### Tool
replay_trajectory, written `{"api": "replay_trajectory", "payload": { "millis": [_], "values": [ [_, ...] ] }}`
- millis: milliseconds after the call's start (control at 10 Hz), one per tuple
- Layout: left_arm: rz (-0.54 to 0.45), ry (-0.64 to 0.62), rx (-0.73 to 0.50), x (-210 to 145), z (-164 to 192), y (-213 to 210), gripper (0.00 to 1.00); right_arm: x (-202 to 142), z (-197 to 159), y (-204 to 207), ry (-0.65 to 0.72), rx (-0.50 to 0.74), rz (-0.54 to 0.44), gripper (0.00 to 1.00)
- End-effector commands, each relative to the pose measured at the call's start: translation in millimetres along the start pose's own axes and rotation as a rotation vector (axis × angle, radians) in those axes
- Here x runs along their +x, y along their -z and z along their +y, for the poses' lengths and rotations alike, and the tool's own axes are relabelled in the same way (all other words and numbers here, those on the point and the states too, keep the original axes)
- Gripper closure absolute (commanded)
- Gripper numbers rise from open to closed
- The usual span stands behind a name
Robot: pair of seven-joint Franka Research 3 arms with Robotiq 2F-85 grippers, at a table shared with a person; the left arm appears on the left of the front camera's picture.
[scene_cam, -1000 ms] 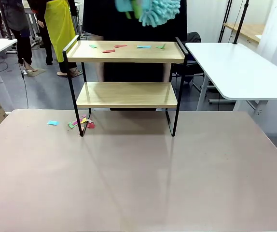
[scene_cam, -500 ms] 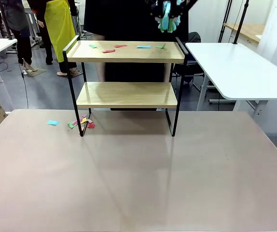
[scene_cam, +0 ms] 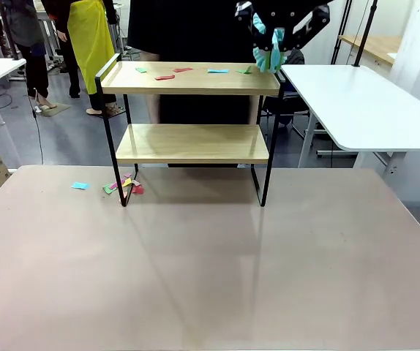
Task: Clean the shelf.
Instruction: Clean the specific section of the Shelf indicated by the human with the Duster.
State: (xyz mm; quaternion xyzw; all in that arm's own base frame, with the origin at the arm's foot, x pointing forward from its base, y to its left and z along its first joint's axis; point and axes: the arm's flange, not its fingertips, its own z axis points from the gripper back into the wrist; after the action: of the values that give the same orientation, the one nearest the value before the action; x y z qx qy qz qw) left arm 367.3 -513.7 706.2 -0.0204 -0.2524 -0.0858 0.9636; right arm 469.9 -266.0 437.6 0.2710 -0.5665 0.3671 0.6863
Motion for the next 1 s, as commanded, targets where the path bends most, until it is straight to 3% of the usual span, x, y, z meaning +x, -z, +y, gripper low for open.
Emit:
{"api": "replay_trajectory", "payload": {
  "millis": [0,700,800,900],
  "values": [
    [0.043,-0.023,0.006,8.9,-8.2,-0.7,0.87,3.1,0.5,1.0,-0.005,0.000,-0.004,0.00],
    [0.148,-0.036,0.037,-11.6,-11.3,44.0,0.87,3.1,0.5,1.0,-0.005,0.000,-0.004,0.00],
    [0.211,0.029,0.076,-7.5,-12.8,46.6,0.87,3.1,0.5,1.0,-0.005,0.000,-0.004,0.00],
    [0.120,-0.011,0.034,-8.4,-9.8,46.7,0.87,3.1,0.5,1.0,-0.005,0.000,-0.004,0.00]
  ]
}}
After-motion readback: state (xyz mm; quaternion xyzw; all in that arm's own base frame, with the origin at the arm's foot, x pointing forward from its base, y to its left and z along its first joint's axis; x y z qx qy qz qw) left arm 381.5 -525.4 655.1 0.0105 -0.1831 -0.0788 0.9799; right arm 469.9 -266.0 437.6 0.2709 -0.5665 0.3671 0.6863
